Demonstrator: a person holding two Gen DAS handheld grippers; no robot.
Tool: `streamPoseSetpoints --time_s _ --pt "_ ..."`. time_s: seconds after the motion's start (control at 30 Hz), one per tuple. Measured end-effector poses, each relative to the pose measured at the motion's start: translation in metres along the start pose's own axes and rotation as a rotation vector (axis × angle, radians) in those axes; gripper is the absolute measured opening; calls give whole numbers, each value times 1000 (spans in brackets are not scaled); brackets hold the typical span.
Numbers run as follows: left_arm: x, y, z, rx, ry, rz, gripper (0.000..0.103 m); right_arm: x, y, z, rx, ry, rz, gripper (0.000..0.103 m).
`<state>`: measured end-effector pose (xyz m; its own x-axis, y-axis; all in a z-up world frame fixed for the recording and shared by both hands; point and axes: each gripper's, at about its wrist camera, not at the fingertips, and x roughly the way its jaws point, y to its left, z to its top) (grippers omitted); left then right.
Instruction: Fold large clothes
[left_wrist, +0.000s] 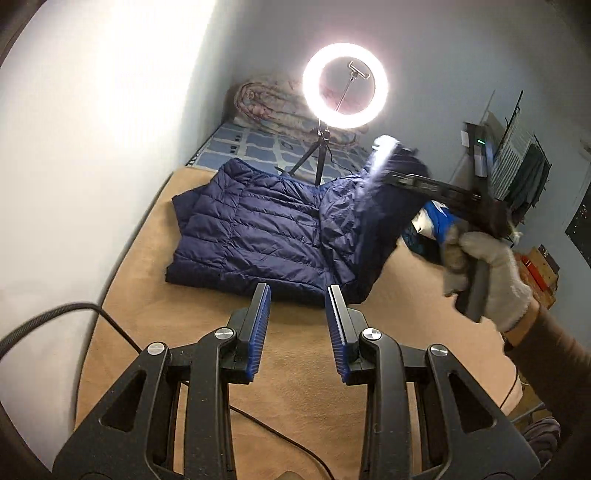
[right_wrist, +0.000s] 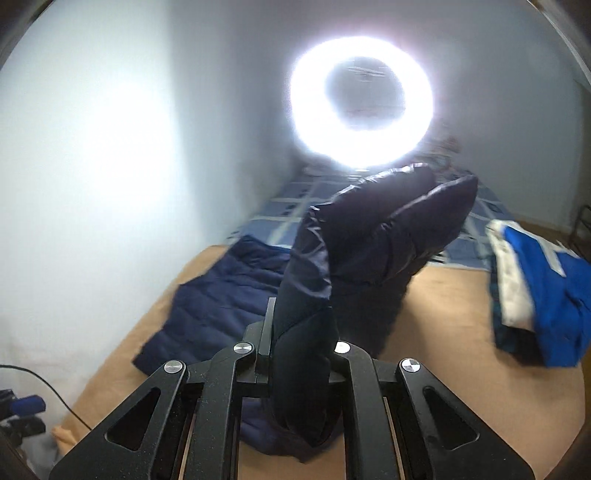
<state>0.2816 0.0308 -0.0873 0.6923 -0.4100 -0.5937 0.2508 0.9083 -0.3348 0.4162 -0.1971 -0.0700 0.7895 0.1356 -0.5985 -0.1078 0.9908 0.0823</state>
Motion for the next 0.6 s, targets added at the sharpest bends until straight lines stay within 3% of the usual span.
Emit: streamPoseSetpoints --time_s 0.23,0.47,0.6 --pt "-22 7 -4 3 -24 0 30 63 78 -5 -88 60 94 10" --pt "-25 14 -7 -14 -30 16 30 148 146 -41 -156 202 175 9" --pt "-24 17 -9 -11 -25 28 30 173 166 -59 -203 245 187 9"
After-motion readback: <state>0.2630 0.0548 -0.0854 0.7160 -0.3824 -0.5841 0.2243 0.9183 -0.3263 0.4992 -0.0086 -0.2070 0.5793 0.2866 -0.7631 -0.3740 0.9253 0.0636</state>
